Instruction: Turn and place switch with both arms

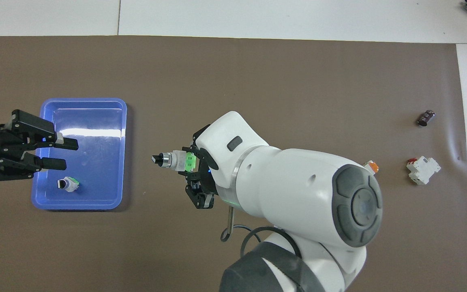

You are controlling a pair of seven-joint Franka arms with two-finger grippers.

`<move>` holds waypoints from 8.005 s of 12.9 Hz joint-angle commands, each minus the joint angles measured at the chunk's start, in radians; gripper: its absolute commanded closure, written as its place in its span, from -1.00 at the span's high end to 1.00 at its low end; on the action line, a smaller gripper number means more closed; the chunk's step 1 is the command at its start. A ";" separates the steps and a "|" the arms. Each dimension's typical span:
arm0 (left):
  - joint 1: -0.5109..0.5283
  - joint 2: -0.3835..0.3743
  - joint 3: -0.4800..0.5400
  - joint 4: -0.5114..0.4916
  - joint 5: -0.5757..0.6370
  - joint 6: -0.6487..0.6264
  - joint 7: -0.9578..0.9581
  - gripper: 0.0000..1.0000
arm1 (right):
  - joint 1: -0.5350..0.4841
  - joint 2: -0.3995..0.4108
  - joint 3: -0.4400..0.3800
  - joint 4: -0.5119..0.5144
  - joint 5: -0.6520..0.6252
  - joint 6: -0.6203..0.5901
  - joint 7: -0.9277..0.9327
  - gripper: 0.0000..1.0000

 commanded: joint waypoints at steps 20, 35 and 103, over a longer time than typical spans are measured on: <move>-0.093 -0.042 -0.050 -0.096 -0.179 0.165 -0.165 -0.38 | 0.046 0.045 0.003 0.042 -0.107 0.026 0.107 -1.00; -0.123 -0.051 -0.050 -0.119 -0.190 0.210 -0.216 -0.58 | 0.051 0.043 0.003 0.042 -0.122 0.026 0.120 -1.00; 0.007 -0.131 -0.084 -0.300 0.667 0.268 0.188 -1.00 | -0.238 -0.047 -0.398 0.217 -0.403 -0.629 0.867 1.00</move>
